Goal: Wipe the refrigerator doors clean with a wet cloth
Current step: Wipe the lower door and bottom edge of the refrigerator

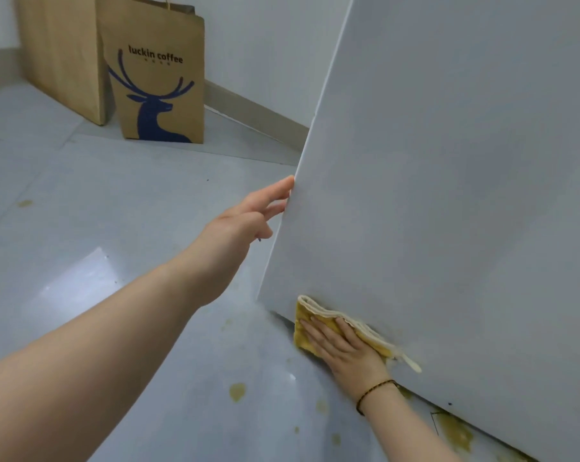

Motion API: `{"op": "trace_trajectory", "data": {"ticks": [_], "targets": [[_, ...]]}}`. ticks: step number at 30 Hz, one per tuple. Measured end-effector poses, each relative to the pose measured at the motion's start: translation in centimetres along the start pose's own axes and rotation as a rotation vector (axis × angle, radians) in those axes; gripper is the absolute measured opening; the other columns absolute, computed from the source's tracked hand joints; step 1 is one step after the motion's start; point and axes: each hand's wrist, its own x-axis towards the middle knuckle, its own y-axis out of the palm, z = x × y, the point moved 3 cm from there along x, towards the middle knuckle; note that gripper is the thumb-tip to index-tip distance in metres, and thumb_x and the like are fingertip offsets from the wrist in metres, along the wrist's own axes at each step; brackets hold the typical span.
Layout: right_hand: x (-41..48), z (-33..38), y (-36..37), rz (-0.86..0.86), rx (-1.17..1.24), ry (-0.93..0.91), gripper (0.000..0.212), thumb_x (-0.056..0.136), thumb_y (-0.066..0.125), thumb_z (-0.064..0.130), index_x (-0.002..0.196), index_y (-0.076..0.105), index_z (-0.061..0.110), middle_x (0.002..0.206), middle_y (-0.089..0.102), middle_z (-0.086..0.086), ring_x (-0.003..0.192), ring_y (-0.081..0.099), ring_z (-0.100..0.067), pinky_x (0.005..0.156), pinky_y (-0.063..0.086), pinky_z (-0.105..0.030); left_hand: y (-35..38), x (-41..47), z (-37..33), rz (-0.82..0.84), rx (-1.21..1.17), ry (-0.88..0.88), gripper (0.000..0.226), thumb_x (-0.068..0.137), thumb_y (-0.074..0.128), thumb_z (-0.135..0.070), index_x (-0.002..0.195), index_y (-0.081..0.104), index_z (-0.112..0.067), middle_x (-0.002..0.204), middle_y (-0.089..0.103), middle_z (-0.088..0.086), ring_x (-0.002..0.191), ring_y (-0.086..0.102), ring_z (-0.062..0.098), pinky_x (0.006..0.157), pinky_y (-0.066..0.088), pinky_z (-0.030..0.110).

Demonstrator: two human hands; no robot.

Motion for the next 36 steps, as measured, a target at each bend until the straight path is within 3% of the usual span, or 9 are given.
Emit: {"op": "trace_trajectory", "data": {"ticks": [4, 10, 13, 18, 20, 22, 27, 31, 36], "targets": [[0.5, -3.3, -2.6, -0.16, -0.012, 0.113, 0.055, 0.091, 0.007, 0.0, 0.145, 0.006, 0.008, 0.154, -0.013, -0.011, 0.142, -0.015, -0.023, 0.116, -0.011, -0.042, 0.2, -0.1, 0.0, -0.007, -0.001, 0.016, 0.063, 0.058, 0.034, -0.013, 0.111, 0.05, -0.044, 0.12, 0.054, -0.023, 0.121, 0.045, -0.004, 0.1, 0.031, 0.026], [4.4, -7.6, -6.6, -0.42, -0.047, 0.471, 0.051, 0.082, 0.042, 0.019, 0.131, 0.039, 0.03, 0.156, -0.004, 0.002, 0.144, -0.003, -0.019, 0.115, -0.006, -0.049, 0.8, -0.2, -0.1, -0.032, 0.052, 0.038, 0.067, 0.06, 0.033, -0.015, 0.118, 0.042, -0.046, 0.135, 0.044, -0.015, 0.125, 0.04, -0.002, 0.099, 0.031, 0.024], [3.5, -4.3, -3.5, -0.278, -0.049, 0.366, 0.058, 0.087, 0.023, 0.009, 0.144, 0.019, 0.02, 0.156, -0.007, -0.006, 0.143, -0.009, -0.023, 0.115, -0.01, -0.048, 1.0, -0.3, -0.2, -0.037, 0.042, 0.043, 0.065, 0.06, 0.033, -0.015, 0.115, 0.041, -0.049, 0.137, 0.042, -0.017, 0.126, 0.038, -0.003, 0.095, 0.031, 0.019], [-0.2, 0.1, -0.9, 0.354, 0.042, -0.217, 0.053, 0.088, 0.021, 0.011, 0.137, 0.002, 0.009, 0.153, 0.017, 0.003, 0.141, 0.016, -0.013, 0.096, -0.04, -0.042, 1.9, -1.2, 0.4, -0.051, 0.153, 0.095, 0.074, 0.082, 0.046, -0.006, 0.127, 0.011, -0.053, 0.135, 0.023, -0.028, 0.127, 0.019, -0.009, 0.091, 0.027, 0.0], [-3.1, -0.5, -0.8, 0.223, 0.056, -0.085, 0.059, 0.081, 0.023, 0.011, 0.14, 0.016, 0.006, 0.146, 0.035, 0.003, 0.136, 0.029, -0.012, 0.113, -0.02, -0.039, 2.3, -2.3, 1.1, -0.09, 0.385, 0.169, 0.077, 0.087, 0.042, -0.004, 0.118, 0.003, -0.061, 0.132, 0.008, -0.039, 0.125, 0.006, -0.016, 0.102, 0.012, 0.009], [-5.7, -3.2, -1.8, 0.072, -0.049, 0.069, 0.057, 0.09, 0.015, 0.003, 0.146, 0.003, 0.004, 0.155, 0.009, -0.002, 0.143, 0.005, -0.016, 0.117, -0.01, -0.038, 3.8, -3.4, 1.8, -0.021, 0.655, 0.292, 0.074, 0.081, 0.04, -0.019, 0.121, -0.002, -0.064, 0.13, -0.01, -0.046, 0.124, -0.009, -0.025, 0.102, -0.002, 0.001], [-7.9, -13.1, -8.1, -0.26, -0.143, 0.346, 0.064, 0.086, 0.041, 0.029, 0.145, 0.018, 0.025, 0.156, -0.001, 0.005, 0.144, -0.002, -0.018, 0.115, -0.005, -0.046, 7.8, -3.7, 5.2, 0.077, 1.016, 0.527, 0.07, 0.073, 0.035, -0.024, 0.138, 0.011, -0.032, 0.147, 0.011, -0.002, 0.136, 0.009, 0.015, 0.108, 0.003, 0.014], [-7.9, -14.5, -8.2, -0.335, -0.119, 0.528, 0.065, 0.087, 0.035, 0.039, 0.147, 0.012, 0.024, 0.156, -0.004, 0.003, 0.143, -0.007, -0.023, 0.113, -0.009, -0.049, 10.5, -3.1, 6.9, 0.082, 1.143, 0.546, 0.073, 0.069, 0.034, -0.022, 0.139, 0.013, -0.025, 0.144, 0.018, 0.008, 0.133, 0.019, 0.023, 0.107, 0.009, 0.026], [-9.9, -6.9, -2.0, -0.175, -0.108, 0.329, 0.063, 0.089, 0.028, 0.018, 0.147, 0.003, 0.019, 0.156, -0.011, 0.0, 0.143, -0.009, -0.021, 0.116, -0.007, -0.045, 10.8, -2.9, 7.7, 0.039, 1.315, 0.569, 0.076, 0.064, 0.031, -0.02, 0.138, 0.014, -0.022, 0.143, 0.021, 0.011, 0.131, 0.021, 0.025, 0.107, 0.007, 0.03]]}}
